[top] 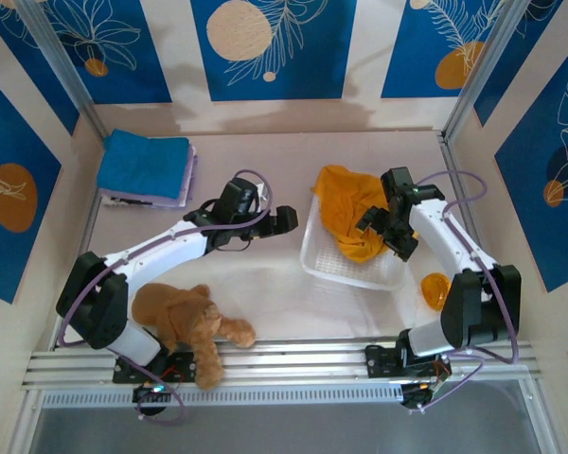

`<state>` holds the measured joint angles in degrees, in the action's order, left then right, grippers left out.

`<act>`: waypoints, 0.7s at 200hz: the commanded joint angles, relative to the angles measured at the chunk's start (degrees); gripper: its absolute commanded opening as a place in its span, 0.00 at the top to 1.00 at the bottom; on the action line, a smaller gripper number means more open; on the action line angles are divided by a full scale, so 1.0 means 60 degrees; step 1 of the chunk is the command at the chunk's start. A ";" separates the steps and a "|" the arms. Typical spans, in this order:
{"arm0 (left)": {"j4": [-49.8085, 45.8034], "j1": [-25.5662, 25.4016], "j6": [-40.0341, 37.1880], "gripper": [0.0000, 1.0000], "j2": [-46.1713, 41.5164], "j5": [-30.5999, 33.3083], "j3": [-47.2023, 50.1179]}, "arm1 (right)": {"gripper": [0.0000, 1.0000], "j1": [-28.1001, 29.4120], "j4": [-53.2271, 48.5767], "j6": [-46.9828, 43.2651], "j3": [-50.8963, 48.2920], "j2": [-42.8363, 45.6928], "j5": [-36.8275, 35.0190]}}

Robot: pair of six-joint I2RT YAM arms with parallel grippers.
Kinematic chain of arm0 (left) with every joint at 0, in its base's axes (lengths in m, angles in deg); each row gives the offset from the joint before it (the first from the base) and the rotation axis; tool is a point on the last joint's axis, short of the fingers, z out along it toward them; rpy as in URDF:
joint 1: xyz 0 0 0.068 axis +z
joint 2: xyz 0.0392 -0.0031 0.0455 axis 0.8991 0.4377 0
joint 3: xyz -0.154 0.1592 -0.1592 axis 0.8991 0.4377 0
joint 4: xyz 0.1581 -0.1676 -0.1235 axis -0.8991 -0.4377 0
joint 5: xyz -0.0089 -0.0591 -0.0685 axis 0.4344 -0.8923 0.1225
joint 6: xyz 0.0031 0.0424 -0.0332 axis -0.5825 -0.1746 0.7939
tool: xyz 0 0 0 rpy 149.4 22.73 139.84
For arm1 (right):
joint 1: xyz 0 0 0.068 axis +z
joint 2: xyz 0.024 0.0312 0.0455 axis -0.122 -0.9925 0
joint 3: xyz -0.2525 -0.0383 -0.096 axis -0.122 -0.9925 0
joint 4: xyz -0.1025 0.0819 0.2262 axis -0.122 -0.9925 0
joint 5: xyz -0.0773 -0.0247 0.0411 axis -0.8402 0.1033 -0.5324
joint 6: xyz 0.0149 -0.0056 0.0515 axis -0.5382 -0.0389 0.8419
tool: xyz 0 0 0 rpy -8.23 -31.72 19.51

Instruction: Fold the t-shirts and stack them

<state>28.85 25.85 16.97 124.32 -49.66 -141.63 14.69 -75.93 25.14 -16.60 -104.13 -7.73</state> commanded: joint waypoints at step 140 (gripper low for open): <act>-0.0944 0.0805 -0.0646 0.01 -0.0629 -0.0404 0.0024 | 0.01 0.0144 0.0706 -0.0756 0.1523 -0.2844 -0.0072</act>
<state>25.12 29.89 14.93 121.15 -50.33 -141.39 15.04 -73.37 16.44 -6.05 -117.77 -8.76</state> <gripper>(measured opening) 0.992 0.991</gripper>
